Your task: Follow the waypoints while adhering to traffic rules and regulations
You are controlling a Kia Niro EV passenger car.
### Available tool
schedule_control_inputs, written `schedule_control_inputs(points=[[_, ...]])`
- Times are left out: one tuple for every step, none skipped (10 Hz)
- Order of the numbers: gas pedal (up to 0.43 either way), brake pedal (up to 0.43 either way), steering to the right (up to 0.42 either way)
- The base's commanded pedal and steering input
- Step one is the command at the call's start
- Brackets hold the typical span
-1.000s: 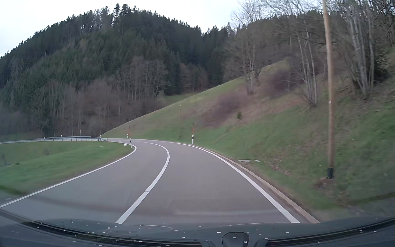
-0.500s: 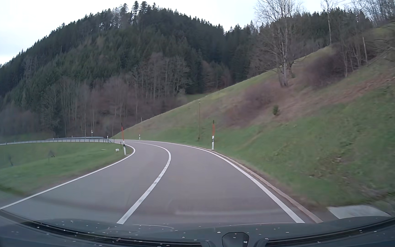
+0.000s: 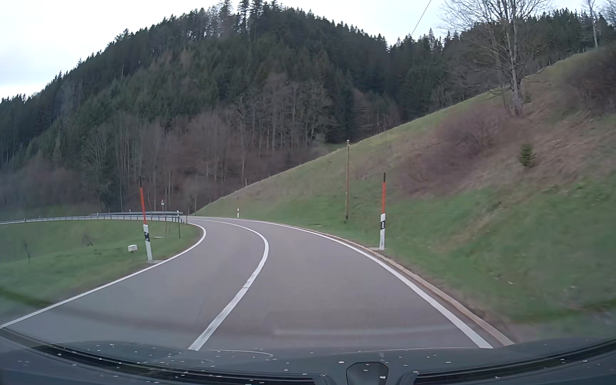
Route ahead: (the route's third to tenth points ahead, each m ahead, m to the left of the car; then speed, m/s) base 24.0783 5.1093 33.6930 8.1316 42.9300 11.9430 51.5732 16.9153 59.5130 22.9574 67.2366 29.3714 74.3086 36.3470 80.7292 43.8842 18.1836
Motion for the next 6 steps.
schedule_control_inputs(points=[[0.000, 0.140, -0.054], [0.000, 0.140, -0.054], [0.000, 0.140, -0.054], [0.000, 0.146, -0.054], [0.000, 0.140, -0.054], [0.000, 0.134, -0.054]])
